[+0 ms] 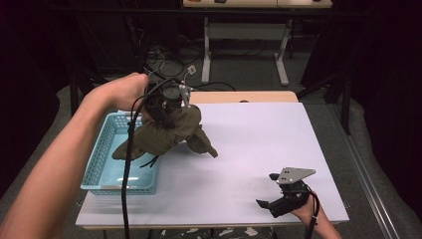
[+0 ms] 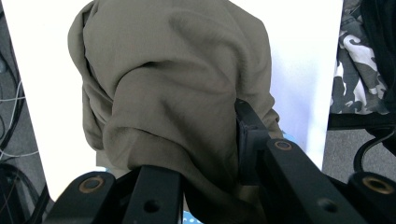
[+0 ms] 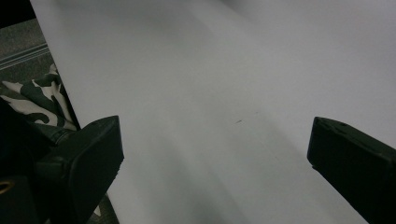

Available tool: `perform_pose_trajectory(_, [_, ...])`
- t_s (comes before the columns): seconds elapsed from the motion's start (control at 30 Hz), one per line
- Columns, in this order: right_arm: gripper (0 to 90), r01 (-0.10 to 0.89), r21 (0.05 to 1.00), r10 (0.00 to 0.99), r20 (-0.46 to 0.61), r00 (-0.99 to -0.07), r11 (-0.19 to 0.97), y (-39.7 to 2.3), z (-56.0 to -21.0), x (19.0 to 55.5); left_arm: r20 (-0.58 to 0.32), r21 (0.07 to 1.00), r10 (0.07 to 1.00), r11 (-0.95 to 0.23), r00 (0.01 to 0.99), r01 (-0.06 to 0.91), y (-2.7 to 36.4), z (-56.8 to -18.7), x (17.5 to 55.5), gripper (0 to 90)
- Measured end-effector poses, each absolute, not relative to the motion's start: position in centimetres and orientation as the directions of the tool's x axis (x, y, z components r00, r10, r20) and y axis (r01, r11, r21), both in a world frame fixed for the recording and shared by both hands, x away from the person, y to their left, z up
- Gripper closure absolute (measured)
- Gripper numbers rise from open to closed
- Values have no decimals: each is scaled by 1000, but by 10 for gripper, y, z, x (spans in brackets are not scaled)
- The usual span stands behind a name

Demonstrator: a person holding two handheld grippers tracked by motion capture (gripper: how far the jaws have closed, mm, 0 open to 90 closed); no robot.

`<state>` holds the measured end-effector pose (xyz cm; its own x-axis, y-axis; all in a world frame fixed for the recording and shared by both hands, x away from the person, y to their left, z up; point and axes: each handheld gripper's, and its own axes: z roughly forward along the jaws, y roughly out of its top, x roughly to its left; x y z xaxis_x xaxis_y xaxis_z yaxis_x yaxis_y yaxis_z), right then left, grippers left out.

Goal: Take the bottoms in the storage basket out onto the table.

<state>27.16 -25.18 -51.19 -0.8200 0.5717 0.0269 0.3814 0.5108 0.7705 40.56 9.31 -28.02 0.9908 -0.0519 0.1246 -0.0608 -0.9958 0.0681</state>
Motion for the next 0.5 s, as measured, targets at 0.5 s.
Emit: perform_pose_trajectory(0.5, [35,386,771,575,32,-818,507,-252,-512,271,126,54,-90,-994,988,-97,75,-284,408,757])
